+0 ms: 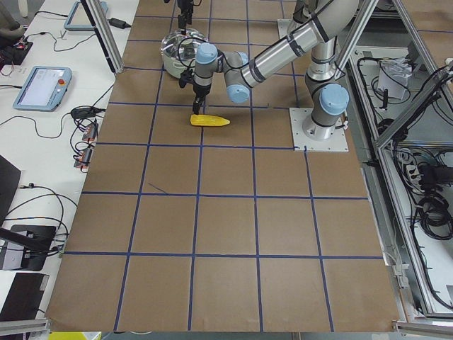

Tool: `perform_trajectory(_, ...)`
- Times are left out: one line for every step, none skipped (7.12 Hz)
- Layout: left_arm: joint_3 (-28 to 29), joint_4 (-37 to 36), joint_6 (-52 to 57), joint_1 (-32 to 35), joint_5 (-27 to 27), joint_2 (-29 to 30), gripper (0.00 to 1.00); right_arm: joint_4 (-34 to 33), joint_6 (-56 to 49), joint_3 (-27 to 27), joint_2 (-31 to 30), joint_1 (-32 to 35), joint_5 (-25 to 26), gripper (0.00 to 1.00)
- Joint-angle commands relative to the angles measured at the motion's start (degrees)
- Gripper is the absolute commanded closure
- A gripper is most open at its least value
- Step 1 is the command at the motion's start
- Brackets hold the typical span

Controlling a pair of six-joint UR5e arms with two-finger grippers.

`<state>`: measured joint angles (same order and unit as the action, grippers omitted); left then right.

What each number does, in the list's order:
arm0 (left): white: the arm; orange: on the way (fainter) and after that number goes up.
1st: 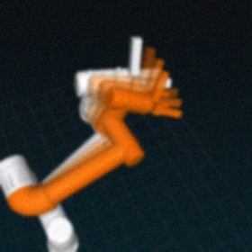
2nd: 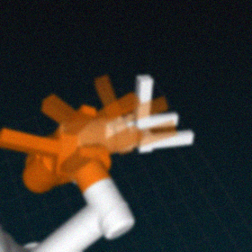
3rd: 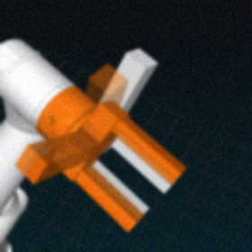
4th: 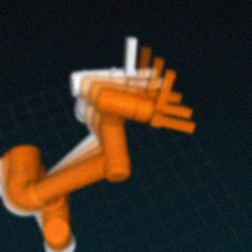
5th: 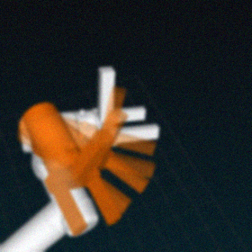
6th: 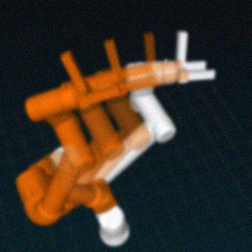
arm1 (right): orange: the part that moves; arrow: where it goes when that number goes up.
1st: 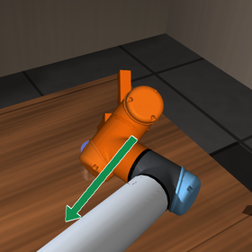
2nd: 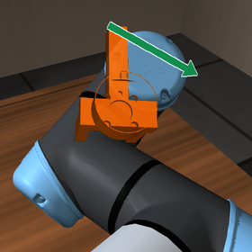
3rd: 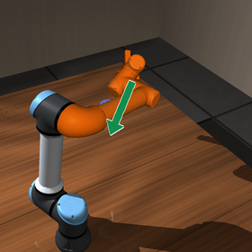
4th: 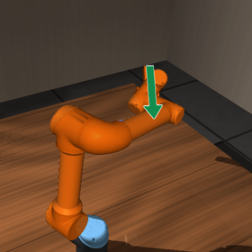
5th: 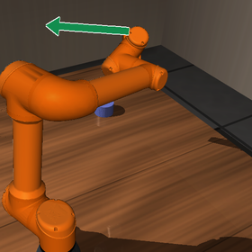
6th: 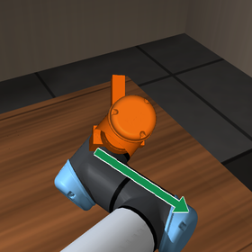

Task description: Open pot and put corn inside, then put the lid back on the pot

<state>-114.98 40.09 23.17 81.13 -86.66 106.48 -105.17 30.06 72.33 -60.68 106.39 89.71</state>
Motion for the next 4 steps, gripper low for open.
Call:
perform_trajectory(0.1, -0.6, 2.0, -0.2, 0.4, 0.3, 0.00, -0.5, 0.5, -0.3, 1.8, 0.4, -0.1, 0.04)
perform_trajectory(-0.1, -1.5, 3.4, -0.4, 0.4, 0.3, 0.00, 0.1, 0.5, -0.3, 1.9, 0.5, 0.0, 0.24)
perform_trajectory(-0.2, -1.5, 3.6, -2.9, 1.3, 0.3, 0.00, 0.0, -0.1, -0.4, 2.1, 0.3, 0.0, 0.37)
perform_trajectory(-0.5, -1.1, 3.7, -5.3, 3.8, 0.3, 0.00, -0.2, -0.2, -1.0, 2.1, 0.3, -0.1, 0.61)
